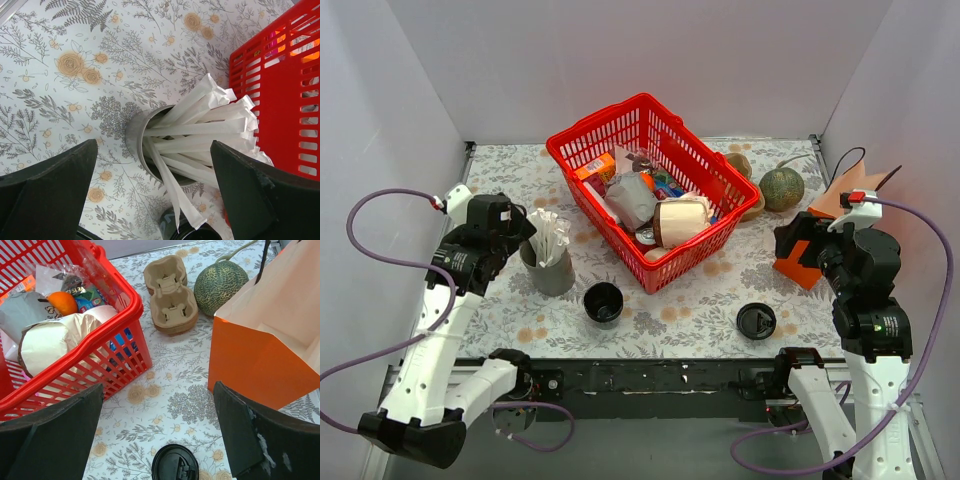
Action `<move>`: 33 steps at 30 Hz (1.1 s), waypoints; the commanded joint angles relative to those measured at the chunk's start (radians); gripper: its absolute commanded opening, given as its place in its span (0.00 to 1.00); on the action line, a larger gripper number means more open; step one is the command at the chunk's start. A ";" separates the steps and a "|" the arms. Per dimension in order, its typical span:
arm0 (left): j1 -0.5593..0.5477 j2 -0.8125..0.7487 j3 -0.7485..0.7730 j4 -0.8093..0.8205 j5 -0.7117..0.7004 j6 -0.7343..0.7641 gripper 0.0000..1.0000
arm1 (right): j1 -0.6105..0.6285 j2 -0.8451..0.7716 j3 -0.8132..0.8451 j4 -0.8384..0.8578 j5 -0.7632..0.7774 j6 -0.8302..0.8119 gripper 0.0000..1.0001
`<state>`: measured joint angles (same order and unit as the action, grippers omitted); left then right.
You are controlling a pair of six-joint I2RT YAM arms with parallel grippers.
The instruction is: Pack the takeout coffee
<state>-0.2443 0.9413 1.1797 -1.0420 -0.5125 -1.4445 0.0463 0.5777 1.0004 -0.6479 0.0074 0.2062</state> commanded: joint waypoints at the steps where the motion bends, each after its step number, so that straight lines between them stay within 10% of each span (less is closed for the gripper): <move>1: -0.001 -0.033 -0.025 0.022 0.012 0.024 0.98 | 0.001 -0.015 0.023 0.028 -0.123 -0.031 0.98; 26: -0.001 -0.111 -0.028 0.168 0.092 0.099 0.98 | 0.020 0.119 0.026 0.070 -0.273 0.334 0.94; 33: -0.001 -0.067 0.069 0.230 0.240 0.148 0.98 | 0.387 0.284 0.018 0.192 0.052 0.375 0.91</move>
<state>-0.2443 0.8623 1.1400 -0.8780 -0.3840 -1.3376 0.2340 0.7509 1.0050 -0.5587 -0.1665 0.5396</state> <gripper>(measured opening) 0.981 0.917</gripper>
